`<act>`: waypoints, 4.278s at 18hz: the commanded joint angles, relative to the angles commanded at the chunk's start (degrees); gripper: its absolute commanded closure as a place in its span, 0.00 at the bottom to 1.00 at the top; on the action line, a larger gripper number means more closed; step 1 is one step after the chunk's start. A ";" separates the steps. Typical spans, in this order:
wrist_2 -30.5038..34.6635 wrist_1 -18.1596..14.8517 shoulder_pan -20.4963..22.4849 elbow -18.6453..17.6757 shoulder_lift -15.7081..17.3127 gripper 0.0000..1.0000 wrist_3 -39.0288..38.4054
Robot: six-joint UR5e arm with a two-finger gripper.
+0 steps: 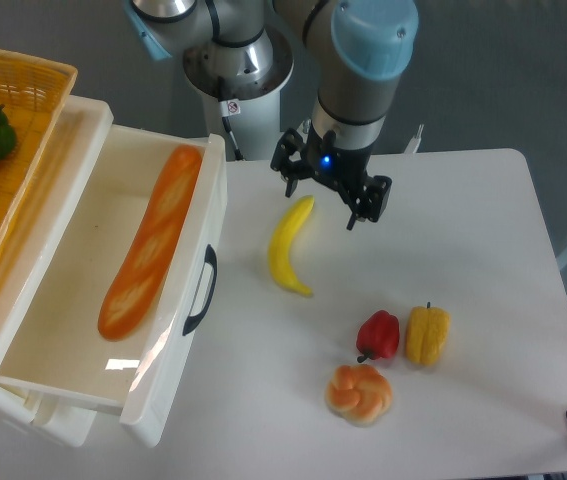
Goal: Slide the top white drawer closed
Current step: 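Move the gripper down and toward the open drawer's front handle, then bring the gripper against the drawer front beside the black handle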
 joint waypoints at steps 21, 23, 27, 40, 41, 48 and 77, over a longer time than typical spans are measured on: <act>8.88 11.25 -1.04 -0.35 -7.83 0.00 -16.67; 8.79 11.25 -1.58 -0.35 -8.71 0.00 -19.68; 5.81 11.25 -2.37 -0.26 -9.50 0.00 -20.91; -4.65 11.34 -6.24 -0.17 -12.14 0.00 -22.32; -5.18 11.34 -6.67 -0.09 -12.14 0.00 -22.32; -5.27 11.34 -7.73 -0.44 -12.14 0.00 -24.34; -7.03 11.16 -9.84 0.09 -12.93 0.00 -24.35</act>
